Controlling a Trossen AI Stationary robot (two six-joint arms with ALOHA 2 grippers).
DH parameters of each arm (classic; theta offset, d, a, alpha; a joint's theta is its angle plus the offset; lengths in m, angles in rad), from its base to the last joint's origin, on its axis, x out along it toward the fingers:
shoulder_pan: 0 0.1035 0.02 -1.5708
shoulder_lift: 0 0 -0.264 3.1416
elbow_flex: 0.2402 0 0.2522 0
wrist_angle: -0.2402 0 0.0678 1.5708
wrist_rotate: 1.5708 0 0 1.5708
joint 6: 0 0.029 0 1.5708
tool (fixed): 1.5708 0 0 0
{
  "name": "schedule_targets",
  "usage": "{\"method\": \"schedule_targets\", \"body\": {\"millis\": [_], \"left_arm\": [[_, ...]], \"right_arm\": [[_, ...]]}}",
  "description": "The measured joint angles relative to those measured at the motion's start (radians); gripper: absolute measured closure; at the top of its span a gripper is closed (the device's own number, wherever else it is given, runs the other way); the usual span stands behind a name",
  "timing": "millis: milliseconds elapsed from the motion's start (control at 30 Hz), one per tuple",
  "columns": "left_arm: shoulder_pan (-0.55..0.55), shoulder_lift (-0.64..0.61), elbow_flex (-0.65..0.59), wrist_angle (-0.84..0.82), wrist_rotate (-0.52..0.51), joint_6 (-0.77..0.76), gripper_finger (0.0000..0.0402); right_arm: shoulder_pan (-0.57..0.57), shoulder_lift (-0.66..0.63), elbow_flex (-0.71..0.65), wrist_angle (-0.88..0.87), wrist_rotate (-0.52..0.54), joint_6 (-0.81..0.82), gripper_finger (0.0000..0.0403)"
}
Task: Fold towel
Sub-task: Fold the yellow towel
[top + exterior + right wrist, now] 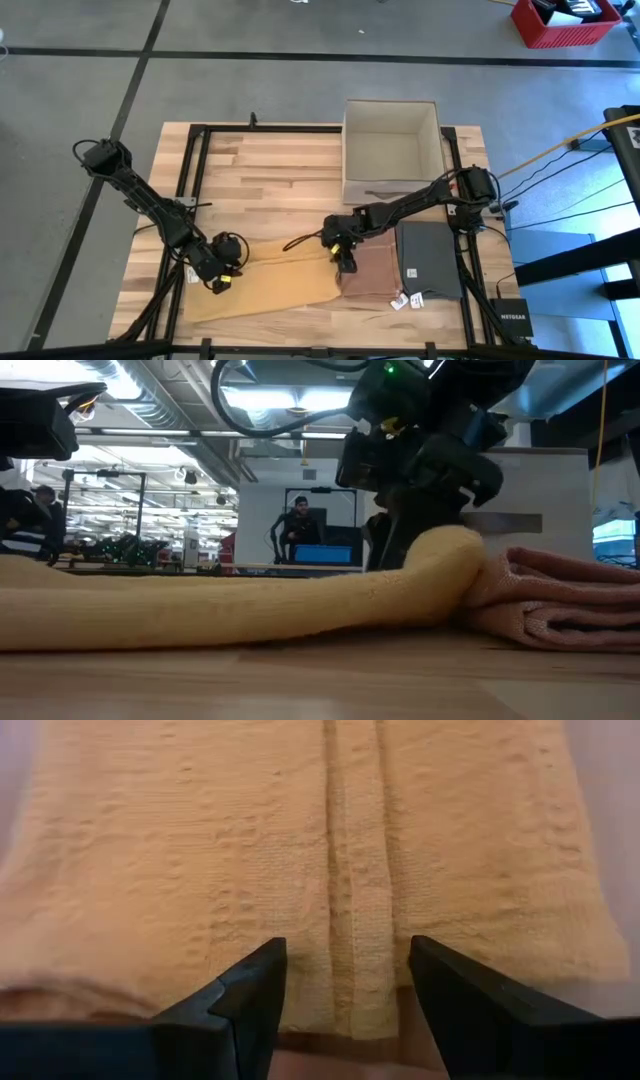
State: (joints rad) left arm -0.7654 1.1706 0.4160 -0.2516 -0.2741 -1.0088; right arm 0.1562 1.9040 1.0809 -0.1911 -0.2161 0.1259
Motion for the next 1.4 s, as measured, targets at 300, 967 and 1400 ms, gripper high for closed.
{"method": "schedule_targets", "body": {"millis": [300, 967, 1400], "left_arm": [[0.0, 0.0, 0.0, 0.0, -0.003, -0.002, 0.0263], [0.0, 0.018, 0.001, 0.0, -0.074, -0.005, 0.0263], [0.0, 0.018, 0.001, 0.0, -0.074, -0.004, 0.0263]], "right_arm": [[0.001, 0.001, 0.0, -0.009, -0.113, 0.005, 0.0187], [0.086, 0.01, 0.001, 0.011, 0.203, -0.025, 0.0279], [0.088, -0.052, 0.0, -0.02, 0.208, -0.01, 0.037]]}}
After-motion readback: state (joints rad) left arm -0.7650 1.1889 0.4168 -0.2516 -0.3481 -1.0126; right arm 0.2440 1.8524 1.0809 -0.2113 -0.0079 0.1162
